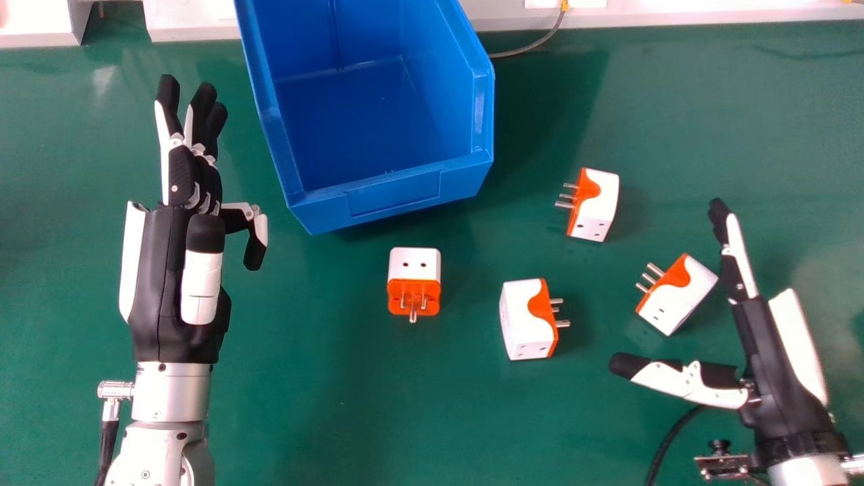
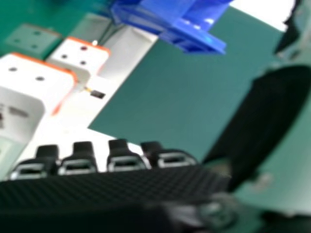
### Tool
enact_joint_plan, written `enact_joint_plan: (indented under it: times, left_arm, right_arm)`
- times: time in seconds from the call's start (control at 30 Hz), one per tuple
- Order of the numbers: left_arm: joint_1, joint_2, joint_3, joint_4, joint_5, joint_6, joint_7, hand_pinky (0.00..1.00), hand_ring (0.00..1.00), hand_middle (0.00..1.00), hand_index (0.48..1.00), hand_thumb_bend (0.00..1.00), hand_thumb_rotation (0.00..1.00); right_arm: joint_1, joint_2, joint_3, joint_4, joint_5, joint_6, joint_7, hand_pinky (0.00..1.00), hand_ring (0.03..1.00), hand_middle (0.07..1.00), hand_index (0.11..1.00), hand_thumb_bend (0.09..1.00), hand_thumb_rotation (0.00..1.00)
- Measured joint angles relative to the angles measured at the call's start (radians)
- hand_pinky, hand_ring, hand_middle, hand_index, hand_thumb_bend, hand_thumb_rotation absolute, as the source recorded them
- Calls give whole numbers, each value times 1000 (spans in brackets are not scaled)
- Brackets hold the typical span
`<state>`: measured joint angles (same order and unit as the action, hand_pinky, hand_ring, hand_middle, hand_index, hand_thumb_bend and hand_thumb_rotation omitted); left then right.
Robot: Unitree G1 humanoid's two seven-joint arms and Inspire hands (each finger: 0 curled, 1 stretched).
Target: Pick all objects and put in blue box
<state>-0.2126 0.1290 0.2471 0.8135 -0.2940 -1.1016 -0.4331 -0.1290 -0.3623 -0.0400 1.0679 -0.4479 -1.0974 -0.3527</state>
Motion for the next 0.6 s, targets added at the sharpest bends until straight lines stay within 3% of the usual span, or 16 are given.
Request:
enact_joint_plan:
  times: [0.43, 0.6]
  left_arm:
    - [1, 0, 0, 0, -1, 0, -1, 0, 1000, 1000, 1000, 1000, 960]
    - [1, 0, 1, -1, -11, 0, -6, 0, 1000, 1000, 1000, 1000, 959]
  right_arm:
    - [-30, -60, 77, 36, -61, 43, -74, 1000, 1000, 1000, 1000, 1000, 501]
    - [-36, -66, 89, 37, -59, 44, -72, 1000, 1000, 1000, 1000, 1000, 497]
